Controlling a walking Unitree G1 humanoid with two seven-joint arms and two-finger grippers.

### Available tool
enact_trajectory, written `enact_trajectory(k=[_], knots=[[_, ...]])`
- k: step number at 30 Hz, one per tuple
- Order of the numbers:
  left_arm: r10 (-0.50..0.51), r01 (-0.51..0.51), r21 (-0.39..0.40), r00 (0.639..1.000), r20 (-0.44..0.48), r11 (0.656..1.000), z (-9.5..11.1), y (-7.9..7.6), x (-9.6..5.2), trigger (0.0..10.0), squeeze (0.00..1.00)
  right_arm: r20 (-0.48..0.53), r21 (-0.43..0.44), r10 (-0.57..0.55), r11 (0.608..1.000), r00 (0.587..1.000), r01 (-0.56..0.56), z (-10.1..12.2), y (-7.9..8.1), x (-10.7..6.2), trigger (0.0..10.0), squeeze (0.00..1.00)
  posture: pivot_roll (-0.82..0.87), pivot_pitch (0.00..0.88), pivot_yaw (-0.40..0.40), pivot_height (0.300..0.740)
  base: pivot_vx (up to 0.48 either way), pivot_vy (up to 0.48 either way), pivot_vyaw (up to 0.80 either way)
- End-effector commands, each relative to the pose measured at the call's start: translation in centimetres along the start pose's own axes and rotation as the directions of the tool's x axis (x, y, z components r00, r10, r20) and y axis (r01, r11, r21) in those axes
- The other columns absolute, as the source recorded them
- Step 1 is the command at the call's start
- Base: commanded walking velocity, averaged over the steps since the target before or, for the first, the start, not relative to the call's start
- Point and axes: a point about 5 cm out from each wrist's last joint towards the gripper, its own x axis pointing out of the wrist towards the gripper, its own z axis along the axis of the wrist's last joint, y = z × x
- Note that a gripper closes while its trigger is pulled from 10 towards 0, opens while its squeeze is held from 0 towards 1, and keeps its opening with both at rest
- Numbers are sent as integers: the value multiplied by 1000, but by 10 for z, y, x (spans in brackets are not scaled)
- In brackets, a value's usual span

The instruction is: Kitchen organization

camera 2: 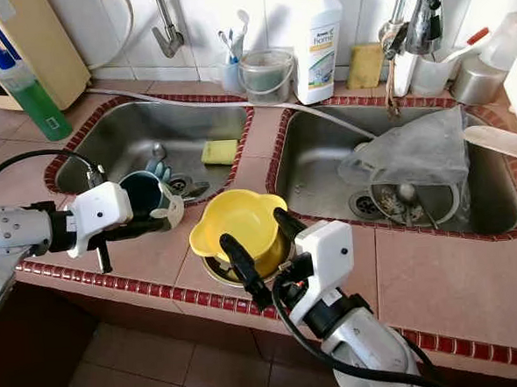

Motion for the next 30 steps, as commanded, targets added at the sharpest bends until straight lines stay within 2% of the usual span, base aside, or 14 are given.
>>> enact_trajectory(k=[1, 9, 10, 13, 14, 15, 17, 18, 21, 22, 25, 27, 29, 30], knots=[[73, -72, -42, 997, 22, 997, 0, 9, -7, 0, 0, 35, 7, 12, 1000, 999, -12, 7, 2, 1, 10000, 0, -125, 90, 85, 740, 0, 0, 0], [252, -218, -219, 957, 145, 951, 10, 15, -8, 0, 0, 88, -19, -1, 1000, 996, 2, 16, -5, 10, 10000, 0, -117, 66, 66, 740, 0, 0, 0], [299, -253, -255, 940, 164, 933, 12, 18, -9, 2353, 0, 116, -29, -24, 999, 993, 28, 20, -9, 14, 10000, 0, -109, 65, 61, 740, 0, 0, 0], [350, -285, -296, 916, 197, 912, 17, 21, -8, 1843, 0, 153, -33, -59, 997, 986, 64, 24, -15, 21, 10000, 0, -98, 63, 57, 740, 0, 0, 0], [404, -324, -329, 890, 213, 887, 21, 24, -6, 8118, 0, 178, -36, -83, 995, 981, 91, 28, -21, 27, 10000, 0, -90, 60, 53, 740, 0, 0, 0], [442, -351, -351, 869, 223, 868, 23, 26, -5, 10000, 0, 191, -46, -97, 993, 977, 107, 30, -25, 32, 10000, 0, -87, 58, 50, 740, 0, 0, 0], [518, -403, -402, 823, 232, 822, 28, 31, -1, 10000, 0, 206, -61, -125, 988, 971, 140, 32, -33, 42, 10000, 0, -82, 52, 41, 740, 0, 0, 0], [518, -403, -402, 823, 232, 822, 28, 31, -1, 10000, 0, 206, -61, -125, 988, 971, 140, 32, -33, 42, 10000, 0, -82, 52, 41, 740, 0, 0, 0], [628, -462, -497, 740, 240, 734, 31, 33, 2, 10000, 0, 215, -98, -180, 974, 960, 205, 32, -44, 56, 10000, 0, -76, 45, 29, 740, 0, 0, 0], [674, -480, -542, 700, 238, 690, 31, 32, 3, 10000, 0, 221, -103, -207, 967, 953, 234, 32, -49, 60, 10000, 0, -75, 40, 27, 740, 0, 0, 0], [710, -494, -579, 667, 227, 649, 31, 30, 5, 10000, 0, 231, -110, -239, 957, 943, 270, 33, -54, 64, 10000, 0, -73, 36, 24, 740, 0, 0, 0], [784, -546, -624, 594, 182, 559, 27, 22, 12, 10000, 0, 271, -131, -306, 928, 913, 350, 36, -64, 69, 10000, 0, -69, 30, 17, 740, 0, 0, 0], [812, -554, -653, 559, 167, 516, 26, 15, 18, 10000, 0, 294, -127, -344, 911, 892, 393, 37, -69, 70, 10000, 0, -66, 25, 15, 740, 0, 0, 0], [812, -554, -653, 559, 167, 516, 26, 15, 18, 10000, 0, 294, -127, -344, 911, 892, 393, 37, -69, 70, 10000, 0, -66, 25, 15, 740, 0, 0, 0]])
